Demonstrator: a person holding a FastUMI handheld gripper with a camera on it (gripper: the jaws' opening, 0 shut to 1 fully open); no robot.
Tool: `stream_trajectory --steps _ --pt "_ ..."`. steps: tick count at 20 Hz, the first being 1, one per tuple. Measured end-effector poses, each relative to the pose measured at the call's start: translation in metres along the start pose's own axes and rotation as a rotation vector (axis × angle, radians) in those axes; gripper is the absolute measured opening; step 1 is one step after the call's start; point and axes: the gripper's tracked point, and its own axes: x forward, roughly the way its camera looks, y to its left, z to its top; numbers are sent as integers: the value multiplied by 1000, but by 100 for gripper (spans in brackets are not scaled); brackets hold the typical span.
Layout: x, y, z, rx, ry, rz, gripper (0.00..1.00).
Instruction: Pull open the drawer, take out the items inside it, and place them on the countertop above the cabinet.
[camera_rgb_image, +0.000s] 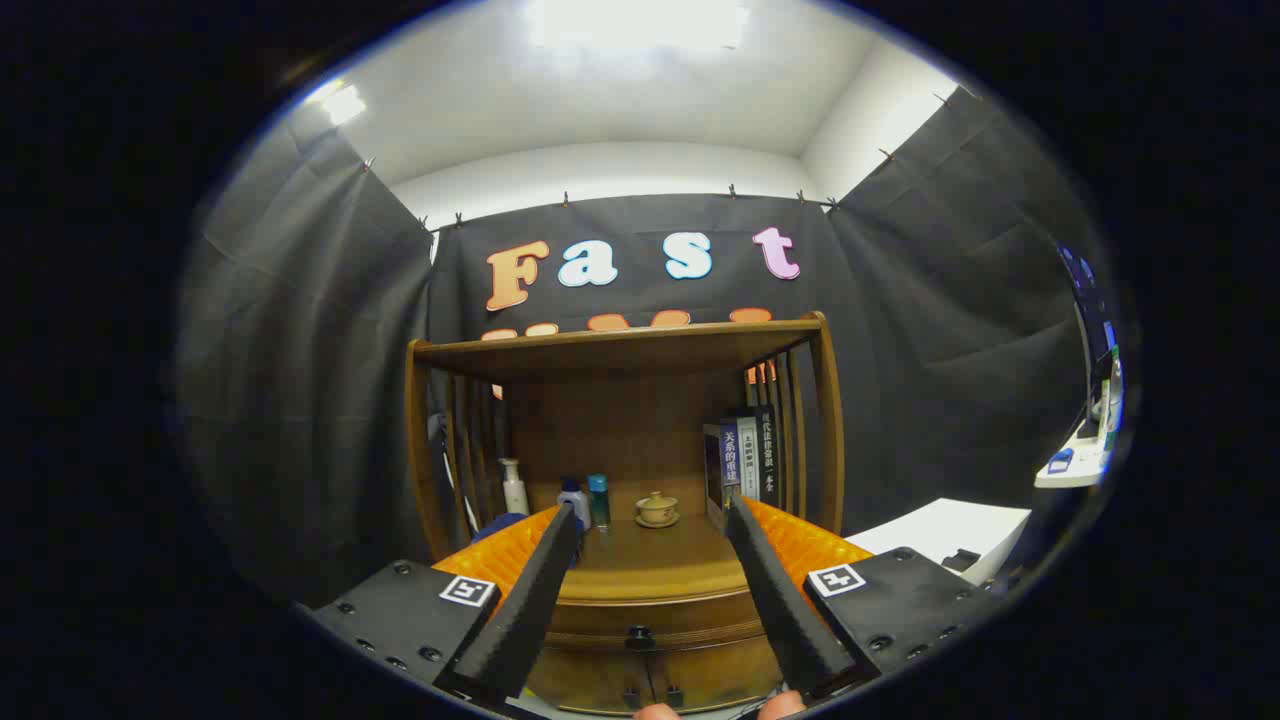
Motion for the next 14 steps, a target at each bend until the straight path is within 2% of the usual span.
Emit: stream_trajectory --steps 14 --pt "9 16 -20 -11 46 35 98"
